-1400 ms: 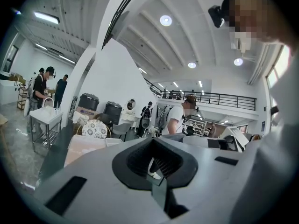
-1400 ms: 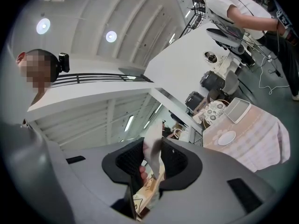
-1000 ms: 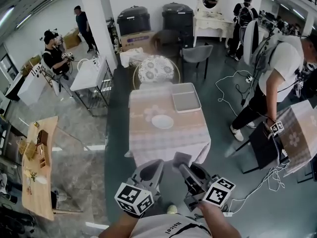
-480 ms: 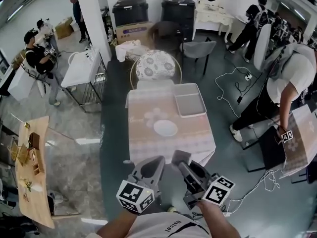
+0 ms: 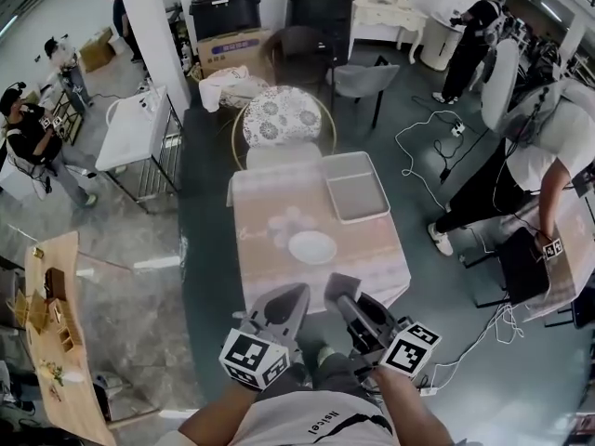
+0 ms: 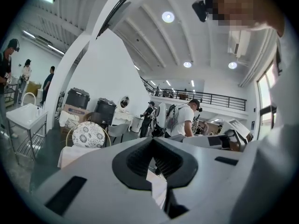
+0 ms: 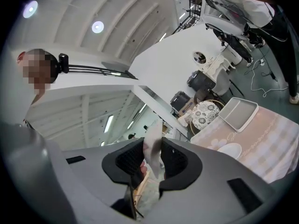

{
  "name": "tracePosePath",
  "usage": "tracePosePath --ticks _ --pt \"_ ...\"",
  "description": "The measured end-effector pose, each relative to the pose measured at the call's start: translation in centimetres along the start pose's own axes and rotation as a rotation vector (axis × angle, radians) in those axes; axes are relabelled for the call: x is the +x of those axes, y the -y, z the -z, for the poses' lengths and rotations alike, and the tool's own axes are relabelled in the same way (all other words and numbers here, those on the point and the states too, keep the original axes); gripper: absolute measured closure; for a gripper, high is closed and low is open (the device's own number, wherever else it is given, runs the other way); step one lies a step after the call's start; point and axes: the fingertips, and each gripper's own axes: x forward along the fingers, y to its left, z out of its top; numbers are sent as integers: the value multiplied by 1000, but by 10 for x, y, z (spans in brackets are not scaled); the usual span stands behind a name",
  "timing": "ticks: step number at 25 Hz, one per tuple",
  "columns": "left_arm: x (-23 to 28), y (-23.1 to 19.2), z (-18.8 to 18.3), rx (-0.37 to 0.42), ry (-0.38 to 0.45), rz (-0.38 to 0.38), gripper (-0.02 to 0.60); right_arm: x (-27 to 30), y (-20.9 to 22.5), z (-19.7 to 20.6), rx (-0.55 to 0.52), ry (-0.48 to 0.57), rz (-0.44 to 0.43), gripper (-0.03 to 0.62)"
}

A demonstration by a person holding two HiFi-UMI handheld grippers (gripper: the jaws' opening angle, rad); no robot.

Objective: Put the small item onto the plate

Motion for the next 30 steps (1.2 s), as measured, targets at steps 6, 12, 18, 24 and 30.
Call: tracePosePath --ticks 6,12,18,24,30 --pt "27 -22 13 -17 -19 8 575 21 33 0 27 -12 35 482" --pt "66 -48 30 -23 -37 -3 575 50 86 1 40 -63 58 482" --pt "106 -82 60 -30 -70 -16 575 85 149 16 55 -146 99 482" --pt "141 -119 94 -44 -126 -41 575 113 213 42 74 -233 163 482" --pt "161 -149 132 -79 -167 -61 575 133 271 76 92 -296 232 482"
